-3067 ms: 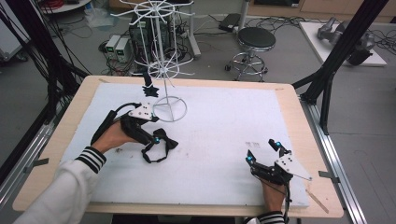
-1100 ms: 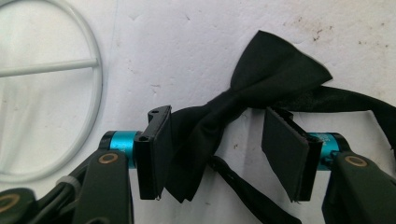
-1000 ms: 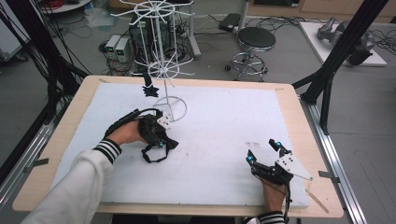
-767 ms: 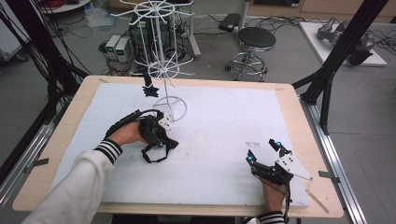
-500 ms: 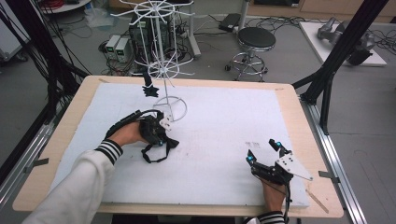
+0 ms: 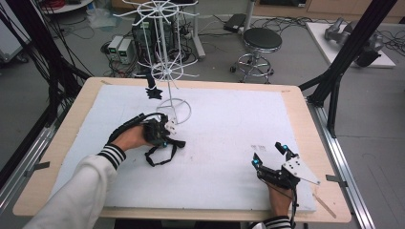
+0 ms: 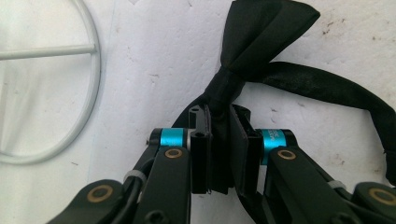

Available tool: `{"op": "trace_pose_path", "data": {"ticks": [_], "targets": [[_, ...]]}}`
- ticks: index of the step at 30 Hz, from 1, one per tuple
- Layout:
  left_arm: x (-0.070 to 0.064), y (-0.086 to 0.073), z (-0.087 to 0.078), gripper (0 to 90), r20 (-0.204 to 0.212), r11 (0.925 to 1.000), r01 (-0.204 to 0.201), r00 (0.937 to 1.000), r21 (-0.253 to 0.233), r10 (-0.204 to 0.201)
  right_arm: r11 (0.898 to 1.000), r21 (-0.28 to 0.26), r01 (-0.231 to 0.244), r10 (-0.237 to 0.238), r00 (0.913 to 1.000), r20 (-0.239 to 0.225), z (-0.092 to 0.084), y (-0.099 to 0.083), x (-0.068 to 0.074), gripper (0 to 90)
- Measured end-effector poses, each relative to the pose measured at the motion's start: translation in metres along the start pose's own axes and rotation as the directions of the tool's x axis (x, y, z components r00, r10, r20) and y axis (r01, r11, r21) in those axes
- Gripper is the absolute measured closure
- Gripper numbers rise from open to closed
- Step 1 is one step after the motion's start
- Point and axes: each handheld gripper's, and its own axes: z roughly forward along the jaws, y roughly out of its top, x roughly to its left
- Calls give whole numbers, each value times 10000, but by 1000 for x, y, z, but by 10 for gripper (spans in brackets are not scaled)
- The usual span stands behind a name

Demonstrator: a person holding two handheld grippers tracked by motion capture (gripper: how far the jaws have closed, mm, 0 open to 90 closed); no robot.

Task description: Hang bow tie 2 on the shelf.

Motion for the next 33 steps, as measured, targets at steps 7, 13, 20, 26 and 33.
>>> {"op": "trace_pose_path", "data": {"ticks": [7,13,20,26,33], "targets": [[-1,-1,0,795,-22,9999,48,10000,-156,-48,10000,-4,5,-5,10000,-2,0,0,0,109],[-2,-1,-3,796,29,9998,-1,10000,-221,1,10000,-3,-4,4,10000,-4,0,0,0,109],[-3,-8,-11,797,-34,9958,345,9994,-852,-349,10000,-17,26,-26,10000,5,0,0,0,110],[-7,-14,-21,796,-108,9820,762,9968,-1726,-792,10000,-12,47,-47,10000,12,0,0,0,109],[-10,-26,-34,796,-102,9580,1259,9911,-2575,-1330,9999,-14,101,-101,9999,-6,0,0,0,110]]}}
